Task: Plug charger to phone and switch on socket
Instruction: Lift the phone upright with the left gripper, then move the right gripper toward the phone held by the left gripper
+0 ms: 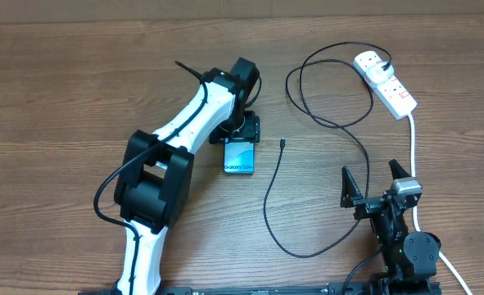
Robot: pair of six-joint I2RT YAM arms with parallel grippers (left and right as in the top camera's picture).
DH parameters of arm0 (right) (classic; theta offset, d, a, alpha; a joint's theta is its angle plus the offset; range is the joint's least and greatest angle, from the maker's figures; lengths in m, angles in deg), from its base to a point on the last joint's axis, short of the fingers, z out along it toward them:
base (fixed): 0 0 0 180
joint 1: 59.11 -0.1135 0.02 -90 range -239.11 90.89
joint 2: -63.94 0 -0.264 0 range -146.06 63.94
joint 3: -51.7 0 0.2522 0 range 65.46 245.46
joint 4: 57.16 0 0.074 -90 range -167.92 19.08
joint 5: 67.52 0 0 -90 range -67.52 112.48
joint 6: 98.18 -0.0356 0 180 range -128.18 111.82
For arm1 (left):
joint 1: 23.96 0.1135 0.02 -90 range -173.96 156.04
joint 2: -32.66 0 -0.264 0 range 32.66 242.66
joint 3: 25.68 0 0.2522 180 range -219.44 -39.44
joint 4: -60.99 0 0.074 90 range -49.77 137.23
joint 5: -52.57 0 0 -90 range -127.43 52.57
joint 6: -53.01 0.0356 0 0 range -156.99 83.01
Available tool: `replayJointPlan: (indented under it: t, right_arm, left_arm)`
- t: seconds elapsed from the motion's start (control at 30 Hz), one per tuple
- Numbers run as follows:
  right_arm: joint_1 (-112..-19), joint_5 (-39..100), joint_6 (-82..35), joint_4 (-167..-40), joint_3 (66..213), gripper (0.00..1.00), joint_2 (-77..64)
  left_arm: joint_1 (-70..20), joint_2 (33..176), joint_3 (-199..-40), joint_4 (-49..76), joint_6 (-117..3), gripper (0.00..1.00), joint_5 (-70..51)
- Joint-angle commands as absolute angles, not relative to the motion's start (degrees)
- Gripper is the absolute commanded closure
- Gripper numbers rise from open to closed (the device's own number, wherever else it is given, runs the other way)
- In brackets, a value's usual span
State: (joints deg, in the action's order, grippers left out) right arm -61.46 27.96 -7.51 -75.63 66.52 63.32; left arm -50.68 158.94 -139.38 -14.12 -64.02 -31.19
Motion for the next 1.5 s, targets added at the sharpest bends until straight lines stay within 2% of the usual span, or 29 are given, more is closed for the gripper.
replayJointPlan:
  t: [0.0,0.3,0.67,0.93,1.07,1.47]
  right_arm:
    - [-61.7,27.2,-7.3,-75.4,65.9,0.00,63.8]
    - [-61.7,27.2,-7.3,-75.4,65.9,0.00,63.8]
    - [-61.7,27.2,-7.3,-75.4,65.9,0.00,63.8]
    - [-61.7,27.2,-7.3,-75.4,65.9,0.00,63.8]
    - [-61.7,27.2,-7.3,-75.4,65.9,0.00,63.8]
    - [-61.7,27.1,-7.3,-75.4,65.9,0.00,63.8]
  left_arm:
    - [-47.8,158.9,-142.9,-15.6,-64.9,0.26,-19.4]
    - [-36.9,158.9,-143.1,-16.0,-65.5,0.32,15.8]
    - [-29.6,158.9,-143.1,-17.3,-76.3,0.29,43.3]
    - [-29.1,158.9,-143.1,-17.3,-83.8,0.29,48.3]
    - [-29.1,158.9,-143.1,-17.3,-86.0,0.32,52.3]
    - [-29.1,158.9,-143.1,-17.3,-86.9,0.32,52.6]
